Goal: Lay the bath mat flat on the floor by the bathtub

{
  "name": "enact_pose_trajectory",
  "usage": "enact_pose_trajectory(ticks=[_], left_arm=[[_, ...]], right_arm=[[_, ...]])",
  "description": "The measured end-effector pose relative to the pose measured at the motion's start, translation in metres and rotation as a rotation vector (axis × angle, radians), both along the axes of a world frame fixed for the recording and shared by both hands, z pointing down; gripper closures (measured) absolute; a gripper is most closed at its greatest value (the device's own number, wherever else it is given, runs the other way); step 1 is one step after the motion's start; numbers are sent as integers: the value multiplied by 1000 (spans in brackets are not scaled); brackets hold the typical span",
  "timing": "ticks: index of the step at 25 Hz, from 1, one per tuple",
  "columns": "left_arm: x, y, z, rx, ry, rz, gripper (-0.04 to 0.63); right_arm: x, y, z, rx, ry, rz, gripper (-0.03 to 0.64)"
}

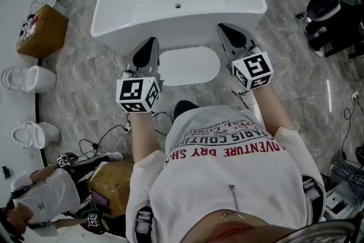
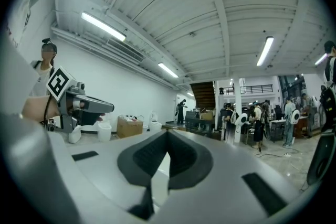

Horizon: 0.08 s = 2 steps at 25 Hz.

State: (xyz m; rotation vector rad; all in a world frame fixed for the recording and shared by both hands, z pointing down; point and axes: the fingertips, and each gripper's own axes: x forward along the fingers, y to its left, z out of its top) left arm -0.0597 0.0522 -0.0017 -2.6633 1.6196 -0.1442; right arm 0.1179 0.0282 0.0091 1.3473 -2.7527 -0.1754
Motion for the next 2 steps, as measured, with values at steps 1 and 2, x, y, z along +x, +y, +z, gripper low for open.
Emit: enact_pose_trajectory(ticks=[1, 2], left_arm=[[1, 0, -1, 2, 0, 0, 583], [1, 0, -1, 5, 1, 0, 583]], right_arm=[[1, 0, 0, 2, -3, -1, 609], [1, -1, -1, 4, -5, -3, 609]])
